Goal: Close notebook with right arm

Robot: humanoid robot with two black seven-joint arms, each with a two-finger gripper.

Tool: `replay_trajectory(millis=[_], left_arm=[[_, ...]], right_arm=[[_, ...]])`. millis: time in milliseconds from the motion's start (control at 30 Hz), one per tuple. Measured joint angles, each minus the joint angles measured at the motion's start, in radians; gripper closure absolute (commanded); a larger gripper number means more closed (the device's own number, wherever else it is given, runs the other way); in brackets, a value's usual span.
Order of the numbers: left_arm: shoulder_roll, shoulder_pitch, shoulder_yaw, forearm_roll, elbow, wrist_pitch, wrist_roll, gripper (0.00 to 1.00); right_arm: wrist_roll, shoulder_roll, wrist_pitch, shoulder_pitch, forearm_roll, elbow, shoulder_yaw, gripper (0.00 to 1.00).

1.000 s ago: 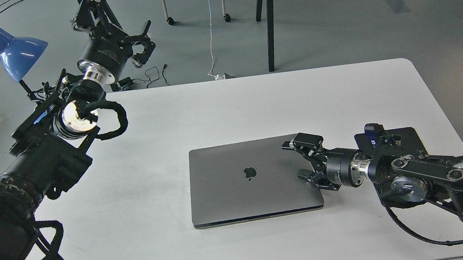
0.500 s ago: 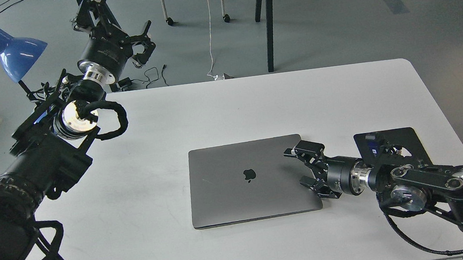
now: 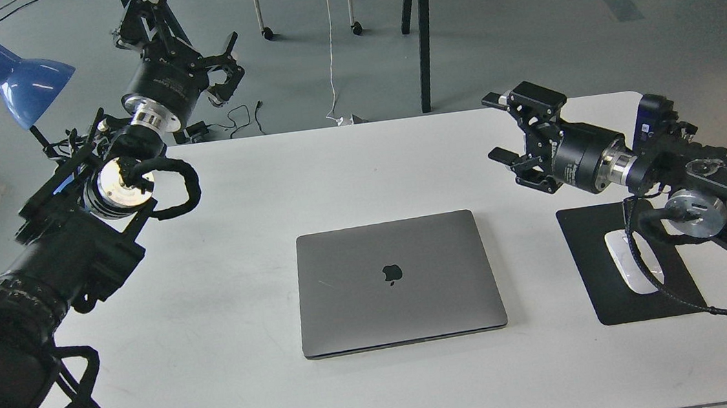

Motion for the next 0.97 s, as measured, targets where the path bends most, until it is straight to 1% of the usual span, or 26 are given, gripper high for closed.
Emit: replay_trajectory(millis=[133,300,433,533,600,700,767,833,967], left_arm=[[0.000,0.000,0.000,0.000,0.000,0.000,0.000,0.00],[0.000,0.000,0.000,0.000,0.000,0.000,0.000,0.00],[0.000,0.000,0.000,0.000,0.000,0.000,0.000,0.00],[0.000,0.000,0.000,0.000,0.000,0.000,0.000,0.00],[0.000,0.000,0.000,0.000,0.000,0.000,0.000,0.00],[0.000,0.000,0.000,0.000,0.000,0.000,0.000,0.00],[-0.001,0.000,0.000,0.000,0.000,0.000,0.000,0.00],[-0.002,0.000,0.000,-0.001,0.000,0.000,0.000,0.00],[-0.001,0.000,-0.002,-0.003,0.000,0.000,-0.002,0.00]], right_arm=[[-0.002,0.017,0.000,0.001,0.001,-0.080,0.172,0.00],[0.040,0.133,0.001,0.000,0.006,-0.228,0.347,0.00],[0.047,0.180,-0.001,0.001,0.066,-0.338,0.452,0.00],[0.043,0.192,-0.007,0.018,0.147,-0.371,0.488,0.00],[0.033,0.193,-0.006,0.028,0.216,-0.387,0.497,0.00],[-0.013,0.195,0.001,0.033,0.344,-0.416,0.499,0.00],[-0.025,0.197,0.004,0.034,0.391,-0.424,0.499,0.00],[-0.022,0.206,0.004,0.034,0.410,-0.427,0.500,0.00],[-0.003,0.228,0.005,0.034,0.415,-0.431,0.493,0.00]])
